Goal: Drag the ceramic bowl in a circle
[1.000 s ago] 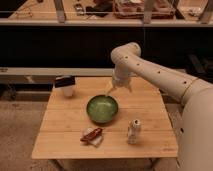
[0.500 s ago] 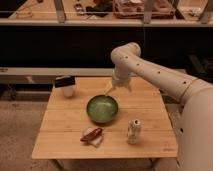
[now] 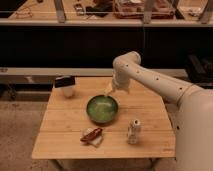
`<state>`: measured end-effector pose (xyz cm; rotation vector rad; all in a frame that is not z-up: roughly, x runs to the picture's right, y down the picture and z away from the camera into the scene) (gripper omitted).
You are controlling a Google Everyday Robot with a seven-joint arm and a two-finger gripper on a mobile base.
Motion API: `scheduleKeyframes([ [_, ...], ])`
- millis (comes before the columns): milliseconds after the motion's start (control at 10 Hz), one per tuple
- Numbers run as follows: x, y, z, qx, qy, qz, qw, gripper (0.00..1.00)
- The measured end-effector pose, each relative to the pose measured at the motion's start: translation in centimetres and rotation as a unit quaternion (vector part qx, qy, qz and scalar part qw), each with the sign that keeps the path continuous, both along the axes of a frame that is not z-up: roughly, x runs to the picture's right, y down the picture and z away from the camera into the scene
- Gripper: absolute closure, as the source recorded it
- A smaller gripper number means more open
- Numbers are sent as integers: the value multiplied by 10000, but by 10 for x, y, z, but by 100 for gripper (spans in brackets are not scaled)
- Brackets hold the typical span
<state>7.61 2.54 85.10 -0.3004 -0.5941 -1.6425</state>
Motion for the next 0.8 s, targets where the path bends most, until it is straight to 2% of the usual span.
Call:
scheduleKeyframes([
  [200, 2, 21, 13, -344, -136, 491, 9981, 20],
  [400, 7, 39, 24, -739, -306, 952, 9922, 20],
  [600, 17, 48, 32, -903, -346, 1094, 9893, 20],
  [800, 29, 54, 42, -990, -326, 1134, 9881, 22],
])
